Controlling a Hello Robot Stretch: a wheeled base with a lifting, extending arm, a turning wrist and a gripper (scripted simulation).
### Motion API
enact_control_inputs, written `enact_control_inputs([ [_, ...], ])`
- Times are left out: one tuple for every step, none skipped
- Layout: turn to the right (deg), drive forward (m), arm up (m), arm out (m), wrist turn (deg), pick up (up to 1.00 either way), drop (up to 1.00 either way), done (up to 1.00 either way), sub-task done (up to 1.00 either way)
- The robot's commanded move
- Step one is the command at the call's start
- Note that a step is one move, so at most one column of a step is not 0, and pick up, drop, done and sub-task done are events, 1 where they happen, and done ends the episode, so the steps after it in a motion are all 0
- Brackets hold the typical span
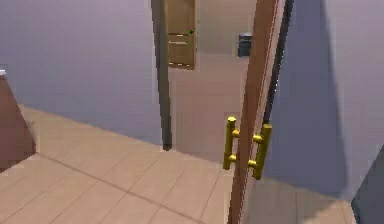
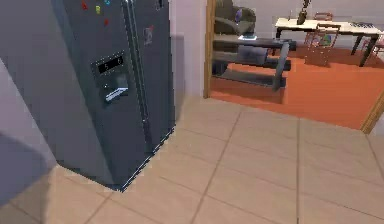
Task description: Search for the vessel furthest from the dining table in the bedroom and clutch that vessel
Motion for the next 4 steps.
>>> enact_control_inputs([
  [45.0,0.00,0.00,0.00,0.0,0.00,0.00,0.00,0.00],
  [45.0,0.00,0.00,0.00,0.0,0.00,0.00,0.00,0.00],
  [24.0,0.00,0.00,0.00,0.0,0.00,0.00,0.00,0.00],
  [0.0,0.15,0.00,0.00,0.0,0.00,0.00,0.00,0.00],
])
